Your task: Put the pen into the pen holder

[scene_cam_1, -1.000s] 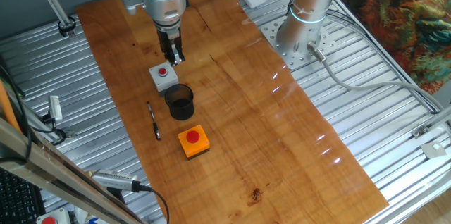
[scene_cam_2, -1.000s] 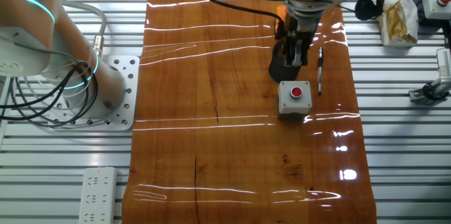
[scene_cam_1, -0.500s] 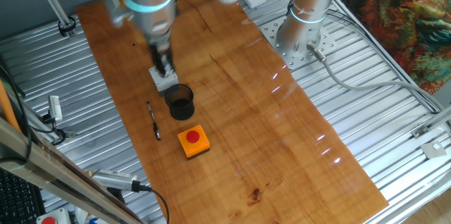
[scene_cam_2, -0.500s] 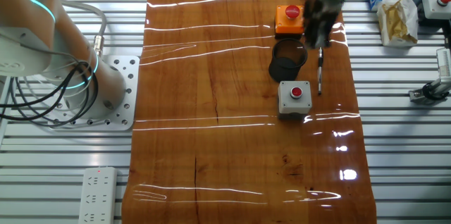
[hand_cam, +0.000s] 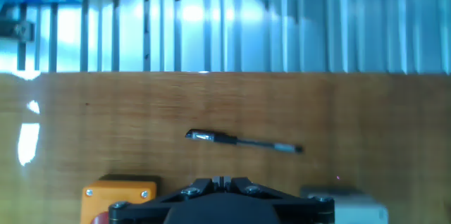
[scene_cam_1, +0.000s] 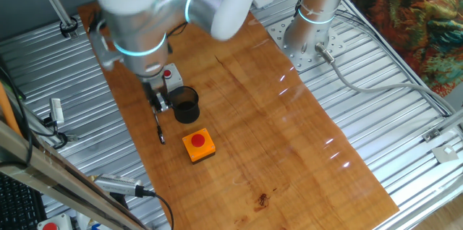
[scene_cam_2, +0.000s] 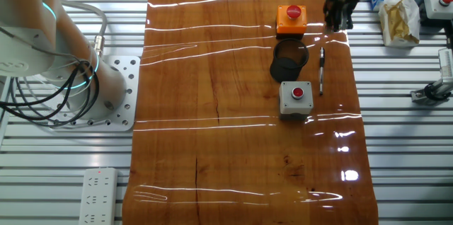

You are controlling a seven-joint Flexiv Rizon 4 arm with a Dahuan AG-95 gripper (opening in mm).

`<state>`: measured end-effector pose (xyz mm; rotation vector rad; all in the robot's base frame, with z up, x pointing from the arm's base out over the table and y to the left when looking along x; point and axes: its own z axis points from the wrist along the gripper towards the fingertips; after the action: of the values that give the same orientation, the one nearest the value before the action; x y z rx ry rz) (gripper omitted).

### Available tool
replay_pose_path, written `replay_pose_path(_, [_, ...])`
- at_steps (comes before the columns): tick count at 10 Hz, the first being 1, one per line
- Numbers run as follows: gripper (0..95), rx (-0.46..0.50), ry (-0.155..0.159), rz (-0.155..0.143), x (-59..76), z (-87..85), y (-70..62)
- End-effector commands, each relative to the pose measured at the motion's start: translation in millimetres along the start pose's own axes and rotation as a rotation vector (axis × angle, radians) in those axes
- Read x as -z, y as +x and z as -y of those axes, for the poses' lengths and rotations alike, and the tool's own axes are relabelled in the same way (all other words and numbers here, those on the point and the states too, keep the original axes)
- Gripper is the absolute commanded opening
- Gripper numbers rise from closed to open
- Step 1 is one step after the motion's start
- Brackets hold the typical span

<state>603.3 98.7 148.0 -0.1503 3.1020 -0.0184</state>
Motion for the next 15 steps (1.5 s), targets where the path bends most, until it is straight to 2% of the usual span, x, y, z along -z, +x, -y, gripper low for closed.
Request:
replay_pose_path(1, [0.0, 0.558, -0.019, -0.011, -48.8, 0.6, -3.1])
replay_pose_path(3, [0.0, 0.763, -0.041, -0.034, -81.6, -3.8, -0.2])
replay_pose_path(4, [0.0, 0.816, -0.055, -0.035, -97.5, -6.5, 1.9])
replay_pose_path(5, [0.0, 0.836, -0.058, -0.035, -108.5, -8.1, 3.7])
replay_pose_path(7, [0.0, 0.854, -0.056, -0.034, -120.6, -11.5, 6.3])
replay_pose_path(9, [0.0, 0.768, -0.067, -0.017, -120.7, -14.3, 2.5])
replay_pose_path(10, [0.0, 0.663, -0.071, -0.017, -114.9, -19.1, -7.6])
replay_pose_path(11, [0.0, 0.636, -0.066, -0.023, -110.3, -22.9, -15.2])
replay_pose_path(13, [0.0, 0.506, -0.062, -0.028, -99.1, -31.5, -31.2])
replay_pose_path(15, [0.0, 0.534, -0.062, -0.03, -96.9, -33.6, -34.8])
